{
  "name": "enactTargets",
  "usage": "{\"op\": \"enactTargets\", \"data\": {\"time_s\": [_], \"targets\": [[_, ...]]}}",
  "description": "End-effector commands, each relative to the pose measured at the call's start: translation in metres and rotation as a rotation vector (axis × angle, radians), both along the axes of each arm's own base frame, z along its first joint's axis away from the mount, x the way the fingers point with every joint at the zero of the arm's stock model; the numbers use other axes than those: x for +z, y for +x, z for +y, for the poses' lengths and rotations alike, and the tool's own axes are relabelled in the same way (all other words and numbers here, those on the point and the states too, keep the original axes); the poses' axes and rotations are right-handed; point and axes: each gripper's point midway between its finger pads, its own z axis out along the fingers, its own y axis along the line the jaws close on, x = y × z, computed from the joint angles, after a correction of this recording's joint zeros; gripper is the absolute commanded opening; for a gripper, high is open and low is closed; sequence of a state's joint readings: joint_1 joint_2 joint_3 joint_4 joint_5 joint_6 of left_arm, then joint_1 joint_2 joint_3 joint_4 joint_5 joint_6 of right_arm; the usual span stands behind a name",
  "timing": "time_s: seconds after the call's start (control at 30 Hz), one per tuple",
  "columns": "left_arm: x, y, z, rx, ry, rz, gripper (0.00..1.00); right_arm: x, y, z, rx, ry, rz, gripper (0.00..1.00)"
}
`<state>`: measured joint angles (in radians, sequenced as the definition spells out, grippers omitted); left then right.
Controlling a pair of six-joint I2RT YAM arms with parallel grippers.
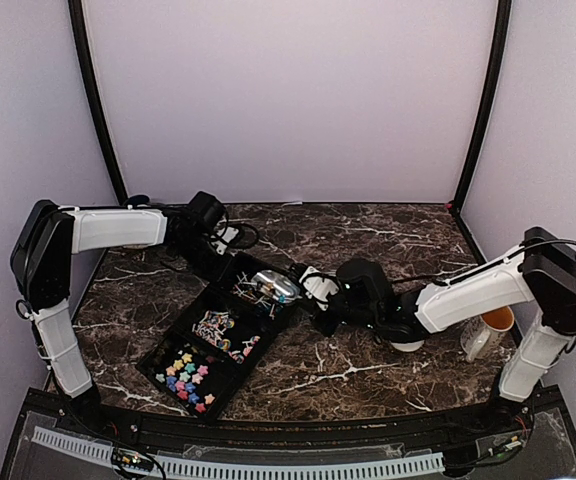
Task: Pack the candies
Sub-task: Scoop the fake candies from the storage box.
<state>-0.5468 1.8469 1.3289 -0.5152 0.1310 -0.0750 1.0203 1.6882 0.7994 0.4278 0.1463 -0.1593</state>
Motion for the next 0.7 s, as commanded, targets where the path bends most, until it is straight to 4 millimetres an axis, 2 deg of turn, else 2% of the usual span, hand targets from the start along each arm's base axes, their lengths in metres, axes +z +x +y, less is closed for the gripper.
{"op": "enactTargets", "data": {"time_s": [0.0, 0.3, 0.37, 0.5, 0.67], "targets": [[0.038, 0.013, -0.01, 0.002, -0.074, -0.082, 0.0, 0.032, 0.011, -0.006, -0.045, 0.103, -0.068, 0.0], [0.037, 0.013, -0.009, 0.002, -0.073, -0.079, 0.0, 0.033, 0.007, -0.016, -0.051, 0.138, -0.054, 0.0], [0.037, 0.013, -0.009, 0.003, -0.073, -0.077, 0.0, 0.045, 0.008, -0.021, -0.067, 0.135, -0.066, 0.0], [0.038, 0.013, -0.01, 0.0, -0.075, -0.078, 0.0, 0.054, 0.009, -0.038, -0.121, 0.082, -0.065, 0.0], [0.038, 0.013, -0.01, -0.002, -0.078, -0.077, 0.0, 0.063, 0.011, -0.07, -0.214, -0.008, -0.051, 0.0]]}}
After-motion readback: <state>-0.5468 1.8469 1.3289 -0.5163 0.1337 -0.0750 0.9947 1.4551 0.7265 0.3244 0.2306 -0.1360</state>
